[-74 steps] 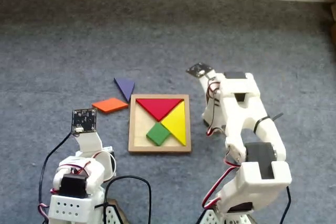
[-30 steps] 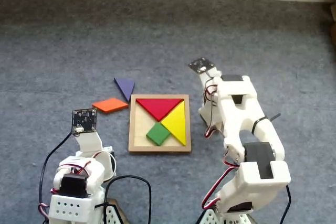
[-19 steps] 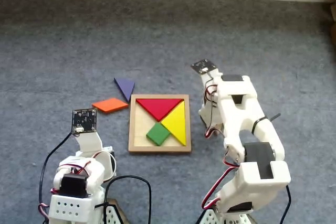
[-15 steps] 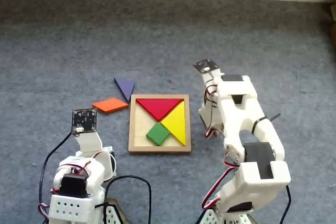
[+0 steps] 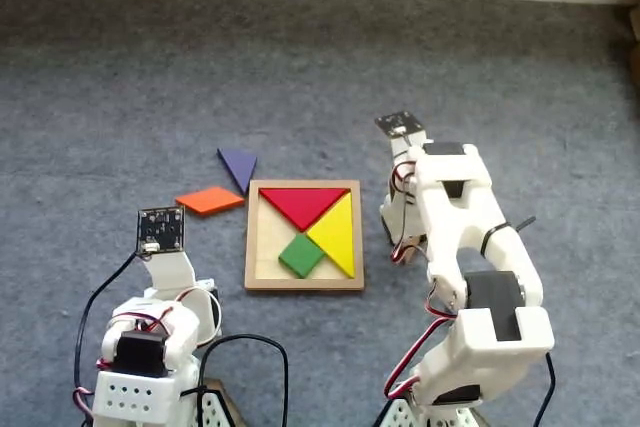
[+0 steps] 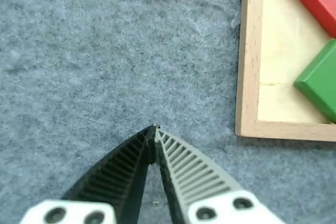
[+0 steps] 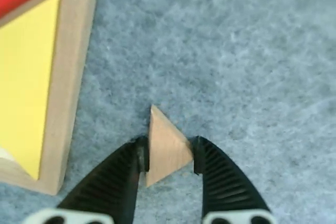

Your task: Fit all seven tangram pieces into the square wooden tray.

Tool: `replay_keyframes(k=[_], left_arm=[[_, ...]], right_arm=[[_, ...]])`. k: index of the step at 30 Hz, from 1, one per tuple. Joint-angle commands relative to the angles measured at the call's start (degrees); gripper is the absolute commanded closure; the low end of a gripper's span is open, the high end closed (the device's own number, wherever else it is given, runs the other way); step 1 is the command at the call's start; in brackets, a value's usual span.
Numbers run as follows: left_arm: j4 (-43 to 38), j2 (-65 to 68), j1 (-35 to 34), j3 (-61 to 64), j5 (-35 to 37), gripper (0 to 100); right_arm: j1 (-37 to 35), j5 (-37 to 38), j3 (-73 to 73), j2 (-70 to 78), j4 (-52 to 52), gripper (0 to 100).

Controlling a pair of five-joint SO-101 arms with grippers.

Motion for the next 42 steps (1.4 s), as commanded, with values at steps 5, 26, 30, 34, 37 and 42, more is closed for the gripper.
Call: replay_keyframes(k=[5, 26, 30, 34, 37, 42], left_arm=[[0.2, -1.6, 0.7, 1.1, -0.2, 99], [0.2, -1.6, 0.7, 1.1, -0.2, 99], [0.2, -1.6, 0.7, 1.1, -0.2, 99], [0.2, -1.6, 0.7, 1.1, -0.2, 99], [0.2, -1.6, 0.7, 1.1, -0.2, 99], [0.2, -1.6, 0.7, 1.1, -0.2, 99]], right_arm=[[-3.9, 6.9, -2.9, -8.6, 0.7, 93.5], [-23.5, 28.4, 5.9, -17.6, 0.1, 93.5], [-25.6, 30.4, 7.3, -17.6, -2.6, 93.5], [-26.9, 30.6, 11.0, -17.6, -8.9, 93.5], [-28.0, 30.7, 14.5, -17.7, -13.4, 93.5], [-28.0, 40.3, 17.1, -18.2, -15.6, 93.5]])
